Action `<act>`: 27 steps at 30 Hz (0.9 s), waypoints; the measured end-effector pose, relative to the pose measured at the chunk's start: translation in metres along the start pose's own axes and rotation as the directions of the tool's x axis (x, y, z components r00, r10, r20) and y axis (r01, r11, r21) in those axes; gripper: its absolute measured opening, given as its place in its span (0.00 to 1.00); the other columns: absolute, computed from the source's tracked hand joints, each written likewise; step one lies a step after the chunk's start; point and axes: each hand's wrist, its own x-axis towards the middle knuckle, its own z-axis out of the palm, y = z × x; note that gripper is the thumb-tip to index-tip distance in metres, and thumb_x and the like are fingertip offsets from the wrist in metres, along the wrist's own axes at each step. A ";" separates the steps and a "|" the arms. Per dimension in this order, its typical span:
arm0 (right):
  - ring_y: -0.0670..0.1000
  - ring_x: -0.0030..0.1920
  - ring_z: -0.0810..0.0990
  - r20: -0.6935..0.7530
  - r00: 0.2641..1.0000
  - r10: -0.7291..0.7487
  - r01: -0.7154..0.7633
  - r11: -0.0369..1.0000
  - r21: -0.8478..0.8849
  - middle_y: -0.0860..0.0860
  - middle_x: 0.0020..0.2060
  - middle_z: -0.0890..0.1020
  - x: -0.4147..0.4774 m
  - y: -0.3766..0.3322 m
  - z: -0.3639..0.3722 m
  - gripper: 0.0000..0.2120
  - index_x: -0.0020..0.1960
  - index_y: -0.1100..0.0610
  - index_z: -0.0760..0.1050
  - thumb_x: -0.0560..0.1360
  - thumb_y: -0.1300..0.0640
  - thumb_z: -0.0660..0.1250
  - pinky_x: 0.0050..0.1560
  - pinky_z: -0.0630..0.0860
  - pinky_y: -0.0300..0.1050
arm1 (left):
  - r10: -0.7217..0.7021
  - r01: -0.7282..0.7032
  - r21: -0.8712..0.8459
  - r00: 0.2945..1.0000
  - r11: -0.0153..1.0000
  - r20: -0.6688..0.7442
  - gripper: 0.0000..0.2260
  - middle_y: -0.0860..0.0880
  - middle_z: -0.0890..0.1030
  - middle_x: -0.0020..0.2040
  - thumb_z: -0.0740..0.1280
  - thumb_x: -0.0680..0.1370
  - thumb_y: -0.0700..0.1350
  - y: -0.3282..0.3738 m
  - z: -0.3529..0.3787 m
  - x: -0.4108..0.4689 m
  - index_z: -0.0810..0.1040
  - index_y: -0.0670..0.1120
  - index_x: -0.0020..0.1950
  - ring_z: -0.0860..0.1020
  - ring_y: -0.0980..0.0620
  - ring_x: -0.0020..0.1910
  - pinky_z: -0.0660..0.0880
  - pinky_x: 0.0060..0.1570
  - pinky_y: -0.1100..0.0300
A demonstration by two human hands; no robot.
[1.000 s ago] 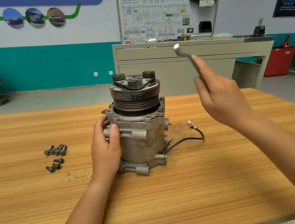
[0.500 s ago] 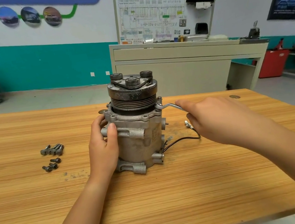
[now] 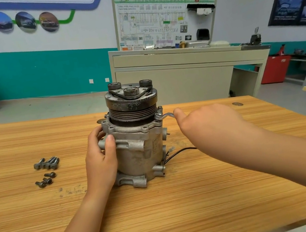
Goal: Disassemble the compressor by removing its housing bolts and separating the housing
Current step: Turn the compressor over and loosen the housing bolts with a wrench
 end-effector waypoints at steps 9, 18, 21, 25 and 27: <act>0.48 0.25 0.62 -0.052 0.998 -0.047 0.047 0.999 -0.005 0.49 0.27 0.64 0.007 0.016 0.006 0.24 0.72 0.58 0.55 0.77 0.63 0.55 0.21 0.58 0.40 | -0.010 0.010 -0.001 1.000 1.000 -0.008 0.17 0.67 0.71 0.54 0.56 0.74 0.57 0.000 0.000 -0.001 0.66 0.58 0.62 0.70 0.77 0.51 0.67 0.47 0.71; 0.50 0.22 0.62 -0.058 0.991 -0.118 0.109 0.985 -0.133 0.50 0.26 0.65 0.004 0.015 0.006 0.34 0.74 0.63 0.44 0.73 0.70 0.56 0.19 0.57 0.40 | -0.014 0.014 -0.002 1.000 1.000 -0.011 0.16 0.67 0.73 0.53 0.57 0.74 0.57 0.000 0.000 0.000 0.67 0.60 0.61 0.70 0.75 0.53 0.68 0.48 0.71; 0.50 0.22 0.63 -0.020 0.986 -0.165 0.158 0.968 -0.195 0.51 0.26 0.65 0.002 0.013 0.005 0.35 0.73 0.66 0.41 0.72 0.72 0.56 0.18 0.58 0.39 | -0.012 0.012 -0.004 1.000 1.000 -0.011 0.16 0.68 0.72 0.53 0.57 0.74 0.56 0.001 0.001 0.000 0.67 0.59 0.61 0.71 0.75 0.52 0.68 0.49 0.71; 0.50 0.22 0.62 -0.009 0.982 -0.189 0.181 0.950 -0.256 0.51 0.26 0.65 0.005 0.013 0.003 0.34 0.73 0.68 0.41 0.72 0.73 0.55 0.18 0.57 0.40 | -0.007 0.007 -0.006 1.000 1.000 -0.007 0.16 0.67 0.72 0.53 0.57 0.74 0.56 0.001 0.000 0.000 0.66 0.59 0.61 0.70 0.75 0.52 0.68 0.47 0.74; 0.51 0.22 0.62 -0.011 0.981 -0.196 0.185 0.944 -0.273 0.51 0.25 0.64 0.007 0.015 0.002 0.34 0.73 0.67 0.42 0.73 0.72 0.56 0.18 0.57 0.41 | -0.006 0.006 -0.009 1.000 1.000 -0.006 0.16 0.66 0.73 0.53 0.57 0.75 0.56 0.001 0.001 0.000 0.66 0.59 0.61 0.70 0.76 0.52 0.68 0.46 0.75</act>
